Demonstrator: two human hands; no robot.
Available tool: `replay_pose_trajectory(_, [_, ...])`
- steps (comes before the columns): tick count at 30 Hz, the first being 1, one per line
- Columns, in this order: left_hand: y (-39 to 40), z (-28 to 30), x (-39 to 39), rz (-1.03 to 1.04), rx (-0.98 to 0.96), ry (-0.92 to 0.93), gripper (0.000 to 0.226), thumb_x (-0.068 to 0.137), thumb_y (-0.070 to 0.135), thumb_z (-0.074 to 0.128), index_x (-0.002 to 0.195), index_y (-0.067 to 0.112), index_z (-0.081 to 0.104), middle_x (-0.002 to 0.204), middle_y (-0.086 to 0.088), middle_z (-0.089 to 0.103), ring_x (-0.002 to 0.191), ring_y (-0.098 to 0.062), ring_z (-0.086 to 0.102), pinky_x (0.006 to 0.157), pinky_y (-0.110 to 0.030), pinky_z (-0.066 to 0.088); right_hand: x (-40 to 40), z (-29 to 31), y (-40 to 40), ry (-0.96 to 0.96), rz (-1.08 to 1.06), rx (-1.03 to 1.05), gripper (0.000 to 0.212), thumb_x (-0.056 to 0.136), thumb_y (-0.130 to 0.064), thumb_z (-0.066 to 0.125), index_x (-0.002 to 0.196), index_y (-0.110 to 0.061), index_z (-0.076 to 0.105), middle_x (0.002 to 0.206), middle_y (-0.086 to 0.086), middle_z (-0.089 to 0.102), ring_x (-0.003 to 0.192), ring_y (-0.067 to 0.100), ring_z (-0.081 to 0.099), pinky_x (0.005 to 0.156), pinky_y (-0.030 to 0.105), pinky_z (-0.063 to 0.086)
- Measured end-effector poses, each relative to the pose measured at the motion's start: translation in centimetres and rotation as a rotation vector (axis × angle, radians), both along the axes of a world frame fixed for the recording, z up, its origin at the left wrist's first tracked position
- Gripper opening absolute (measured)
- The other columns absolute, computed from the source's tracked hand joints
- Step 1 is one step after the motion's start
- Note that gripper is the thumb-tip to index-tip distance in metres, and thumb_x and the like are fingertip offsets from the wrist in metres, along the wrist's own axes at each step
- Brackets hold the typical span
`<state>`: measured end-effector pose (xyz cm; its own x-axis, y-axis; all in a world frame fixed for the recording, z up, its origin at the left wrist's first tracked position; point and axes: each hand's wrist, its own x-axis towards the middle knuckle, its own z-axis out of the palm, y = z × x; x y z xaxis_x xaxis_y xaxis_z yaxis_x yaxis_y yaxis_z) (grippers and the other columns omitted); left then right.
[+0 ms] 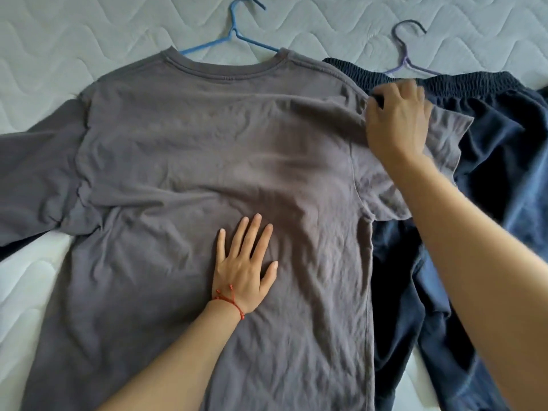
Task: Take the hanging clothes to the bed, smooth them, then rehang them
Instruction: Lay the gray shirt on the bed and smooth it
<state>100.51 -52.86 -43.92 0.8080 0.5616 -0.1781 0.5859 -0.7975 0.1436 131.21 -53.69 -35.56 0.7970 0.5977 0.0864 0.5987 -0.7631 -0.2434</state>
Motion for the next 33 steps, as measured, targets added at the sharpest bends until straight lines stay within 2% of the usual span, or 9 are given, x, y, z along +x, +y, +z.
replay_pose_trajectory(7, [0.1,-0.4,-0.1,-0.005,-0.004,-0.036,0.064,0.080,0.046,0.041,0.139,0.021,0.035,0.151,-0.004,0.029,0.139,-0.021,0.022,0.109,-0.050,0.016,3.8,-1.5,4.0,0.219,0.002,-0.344,0.036,0.088,-0.032,0.056,0.108,-0.002,0.057,0.114,0.024,0.059,0.111,0.040,0.051,0.100,0.045,0.032])
replay_pose_trajectory(11, [0.2,-0.5,0.0,-0.005,0.001,-0.049,0.065,0.080,0.046,0.042,0.139,0.022,0.035,0.151,-0.001,0.023,0.139,-0.021,0.022,0.109,-0.050,0.015,4.5,-0.1,4.4,-0.089,-0.020,-0.213,0.029,0.094,-0.022,0.045,0.110,0.000,0.055,0.118,0.024,0.056,0.115,0.037,0.045,0.100,0.046,0.028])
replay_pose_trajectory(14, [0.2,-0.6,0.0,-0.007,-0.002,-0.051,0.065,0.079,0.046,0.043,0.139,0.022,0.035,0.151,-0.003,0.028,0.139,-0.021,0.022,0.109,-0.050,0.016,3.7,0.1,4.6,-0.159,-0.010,-0.115,0.030,0.094,-0.018,0.039,0.121,-0.007,0.046,0.133,0.018,0.043,0.125,0.034,0.035,0.103,0.046,0.025])
replay_pose_trajectory(17, [0.2,-0.7,-0.2,-0.010,0.001,-0.039,0.064,0.080,0.046,0.043,0.139,0.022,0.034,0.150,-0.004,0.032,0.139,-0.021,0.022,0.110,-0.050,0.014,-0.4,-1.0,4.6,-0.086,0.193,-0.015,0.044,0.092,-0.028,0.044,0.134,-0.015,0.040,0.150,0.010,0.030,0.139,0.029,0.024,0.112,0.045,0.017])
replay_pose_trajectory(20, [0.2,-0.6,-0.1,-0.019,0.005,-0.024,0.064,0.080,0.046,0.042,0.139,0.022,0.034,0.150,-0.005,0.033,0.139,-0.021,0.022,0.110,-0.051,0.014,-4.7,-4.1,1.8,0.016,0.469,-0.108,0.052,0.092,-0.039,0.039,0.140,-0.019,0.037,0.154,0.006,0.024,0.143,0.025,0.019,0.114,0.042,0.011])
replay_pose_trajectory(23, [0.2,-0.4,-0.2,-0.026,0.017,-0.019,0.065,0.082,0.047,0.040,0.141,0.022,0.030,0.151,-0.004,0.031,0.139,-0.021,0.021,0.109,-0.051,0.016,-5.5,-6.8,-3.2,0.131,0.138,-0.204,0.060,0.093,-0.049,0.025,0.146,-0.022,0.021,0.157,0.000,0.015,0.145,0.020,0.012,0.116,0.040,0.008])
replay_pose_trajectory(27, [0.5,0.2,-0.1,-0.037,-0.021,-0.018,0.063,0.083,0.047,0.038,0.140,0.021,0.031,0.151,-0.005,0.032,0.139,-0.020,0.019,0.109,-0.052,0.016,-8.3,-5.8,-5.0,0.203,-0.256,-0.181,0.061,0.096,-0.039,0.031,0.147,-0.010,0.017,0.157,0.010,0.010,0.145,0.025,0.006,0.118,0.045,0.003])
replay_pose_trajectory(30, [1.6,1.4,-1.2,-0.073,-0.138,-0.112,0.058,0.081,0.042,0.042,0.135,0.019,0.039,0.147,-0.007,0.038,0.136,-0.020,0.022,0.109,-0.053,0.029,-14.1,-4.2,-4.7,0.200,-0.130,-0.066,0.057,0.093,-0.037,0.034,0.143,-0.010,0.029,0.155,0.013,0.019,0.145,0.027,0.013,0.116,0.041,0.003])
replay_pose_trajectory(33, [3.6,2.9,-5.2,0.065,-0.147,-0.227,0.047,0.081,0.030,0.045,0.125,0.014,0.049,0.140,-0.012,0.048,0.131,-0.022,0.030,0.101,-0.051,0.040,-21.0,-3.6,-5.3,0.259,-0.034,-0.023,0.053,0.090,-0.037,0.036,0.134,-0.010,0.045,0.147,0.015,0.038,0.138,0.030,0.031,0.112,0.038,0.009])
